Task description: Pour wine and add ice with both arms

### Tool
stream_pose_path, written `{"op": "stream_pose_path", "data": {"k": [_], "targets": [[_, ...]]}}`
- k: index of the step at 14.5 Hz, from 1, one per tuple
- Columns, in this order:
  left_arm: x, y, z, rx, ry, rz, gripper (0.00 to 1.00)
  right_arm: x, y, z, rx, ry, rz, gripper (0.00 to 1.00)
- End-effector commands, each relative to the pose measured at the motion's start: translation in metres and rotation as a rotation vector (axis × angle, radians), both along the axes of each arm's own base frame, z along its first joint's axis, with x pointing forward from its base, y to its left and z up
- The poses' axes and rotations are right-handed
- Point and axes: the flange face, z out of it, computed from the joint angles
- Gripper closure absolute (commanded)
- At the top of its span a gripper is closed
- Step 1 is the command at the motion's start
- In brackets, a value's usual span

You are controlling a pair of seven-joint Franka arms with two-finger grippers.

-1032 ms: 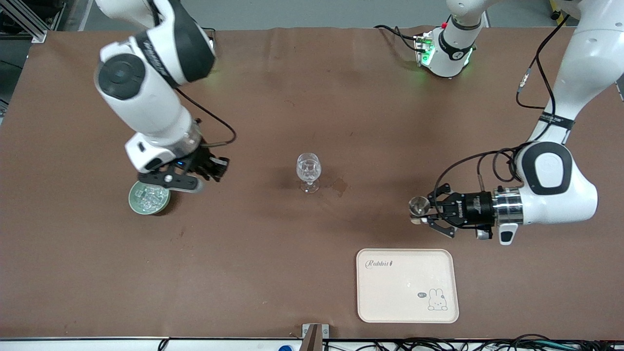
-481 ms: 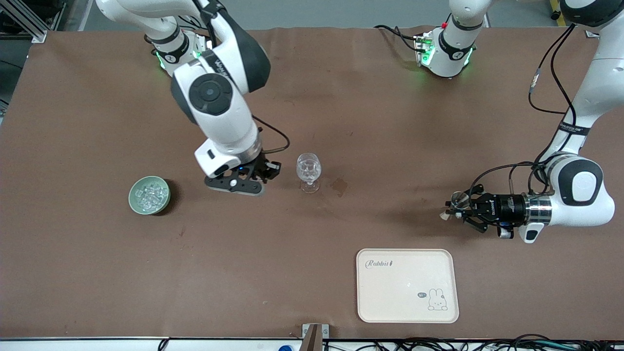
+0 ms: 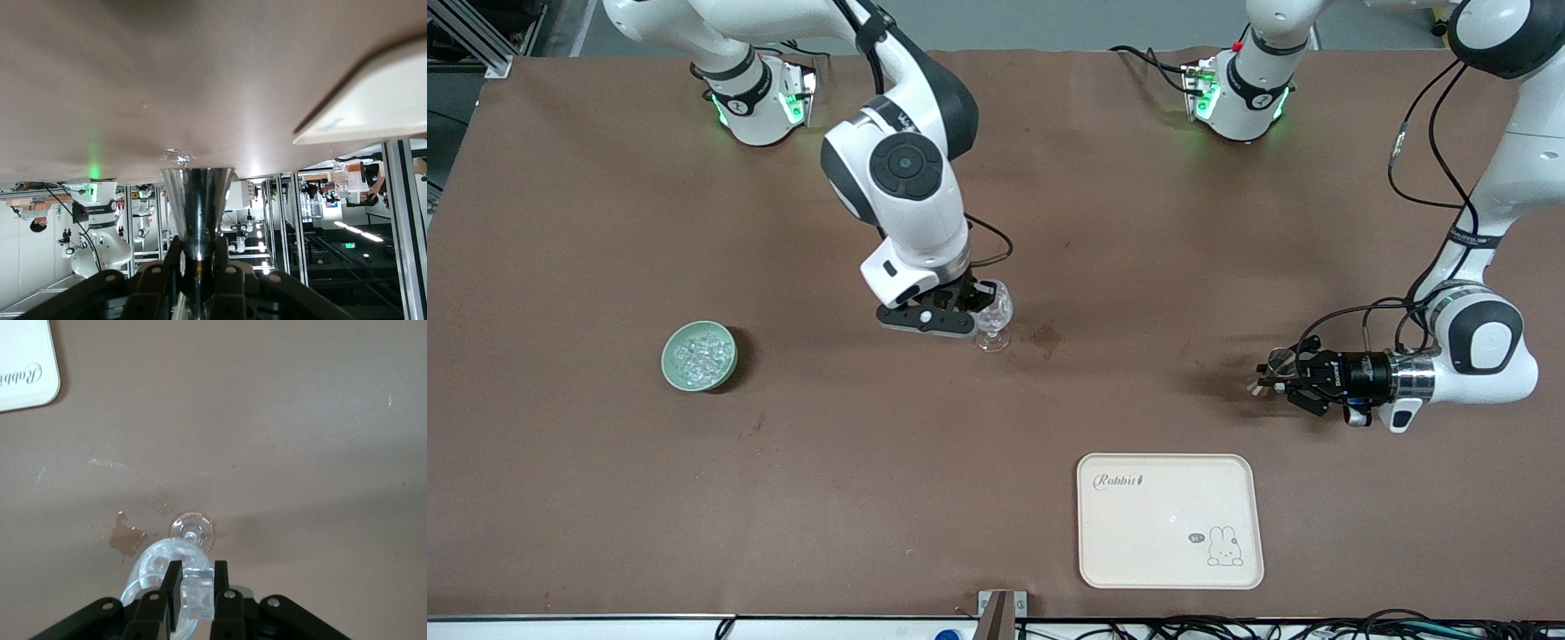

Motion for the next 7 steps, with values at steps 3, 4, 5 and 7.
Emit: {"op": "stream_pose_path", "data": {"k": [3,4,5,7], "targets": [[-0.009,0.002,-0.032,-0.042,0.0,-0.005,0.98,-0.009,0.018,-0.012,-0.008,0.009,-0.046,0.98],[-0.012,0.001,-0.039,-0.05,-0.002,-0.007,0.98,-0.012,0.021,-0.014,-0.011,0.012,-0.04,0.98],[-0.014,0.0,-0.045,-0.056,0.004,-0.009,0.97,-0.013,0.023,-0.015,-0.01,0.013,-0.039,0.98],[-0.014,-0.006,-0.047,-0.053,0.011,-0.012,0.96,-0.022,0.034,-0.016,-0.004,0.006,-0.02,0.98]]}}
